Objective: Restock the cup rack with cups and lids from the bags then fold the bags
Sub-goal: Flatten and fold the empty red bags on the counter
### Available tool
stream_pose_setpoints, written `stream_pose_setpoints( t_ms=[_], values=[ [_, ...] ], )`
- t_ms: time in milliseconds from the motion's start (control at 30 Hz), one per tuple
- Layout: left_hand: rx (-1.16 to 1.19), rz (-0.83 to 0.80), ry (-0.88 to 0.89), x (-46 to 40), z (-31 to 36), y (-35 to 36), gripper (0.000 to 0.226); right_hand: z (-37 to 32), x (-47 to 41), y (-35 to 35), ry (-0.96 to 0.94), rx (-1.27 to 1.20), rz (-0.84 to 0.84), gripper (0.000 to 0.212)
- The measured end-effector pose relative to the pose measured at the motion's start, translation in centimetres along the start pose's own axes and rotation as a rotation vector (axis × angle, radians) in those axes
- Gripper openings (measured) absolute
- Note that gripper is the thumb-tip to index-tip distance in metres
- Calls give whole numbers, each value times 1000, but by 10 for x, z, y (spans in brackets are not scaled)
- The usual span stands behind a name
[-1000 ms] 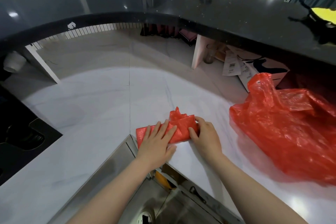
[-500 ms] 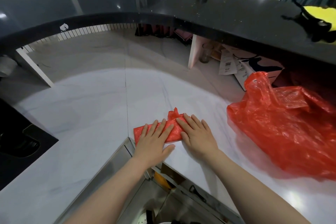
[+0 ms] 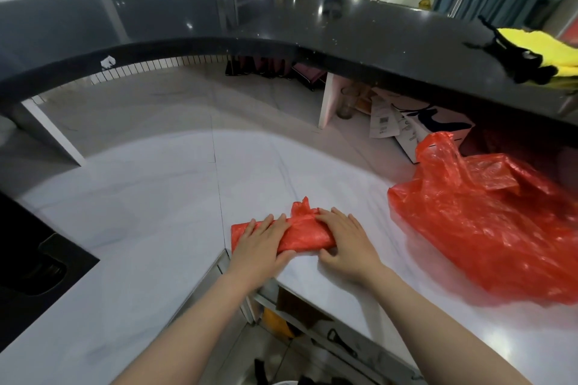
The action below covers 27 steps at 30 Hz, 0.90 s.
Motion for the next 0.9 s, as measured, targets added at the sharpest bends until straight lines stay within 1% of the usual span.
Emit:
stream_pose_setpoints(
  t_ms=[67, 100, 167, 233, 267, 300, 333, 400, 433, 467, 500, 533, 567, 667, 700, 733, 800, 867, 900],
  values=[
    [-2, -4, 21, -1, -1, -3, 64, 1, -1, -2, 7, -25, 36, 64],
    [-2, -5, 34, -2, -2, -5, 63, 3, -3, -4, 28, -52, 70, 57],
    [7, -15, 47, -3, -3, -10, 63, 6, -12, -9, 93, -141, 139, 36],
    [48, 3, 42, -3, -4, -19, 56, 7, -20, -10, 163, -169, 168, 13],
    [79, 41, 31, -4, -4, -27, 50, 7, -23, -10, 194, -150, 175, 9],
    [91, 96, 21, -4, -2, -35, 47, 8, -26, -10, 225, -120, 172, 11],
    [63, 192, 27, -4, 0, -45, 46, 8, -28, -9, 257, -79, 161, 18],
    [-32, 419, 97, -5, 5, -59, 49, 11, -34, -9, 314, 0, 144, 32],
    [-57, 526, 150, -6, 7, -62, 51, 12, -37, -9, 343, 19, 143, 36],
    [-81, 578, 190, -8, 9, -63, 52, 14, -39, -10, 371, 31, 142, 38],
    [-120, 591, 222, -11, 11, -62, 52, 15, -42, -11, 390, 48, 142, 39],
    [-163, 573, 247, -15, 13, -59, 53, 15, -44, -10, 400, 69, 141, 40],
    [-194, 507, 252, -19, 14, -54, 55, 15, -47, -10, 408, 90, 139, 40],
    [-227, 187, 150, -34, 9, -31, 68, 17, -52, -6, 441, 139, 112, 41],
    [-223, 104, 105, -39, 4, -23, 71, 17, -54, -6, 454, 147, 109, 42],
    [-228, 55, 83, -43, 0, -15, 71, 17, -54, -6, 466, 151, 121, 41],
    [-238, 21, 80, -47, -5, -6, 71, 15, -52, -4, 474, 132, 214, 35],
    [-232, 17, 86, -50, -7, -4, 70, 9, -49, -2, 438, 93, 309, 51],
    [-231, 22, 89, -50, -8, -4, 70, 5, -49, -1, 361, 121, 295, 58]
  ],
)
Point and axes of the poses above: each hand's wrist, its own x-axis away from the middle knuckle, its own y-axis out of the palm, z = x × y, the point moved 4 cm from there along -x, towards the middle knuckle, and after that the axes turned 14 degrees about -y, right-handed, at the moved point
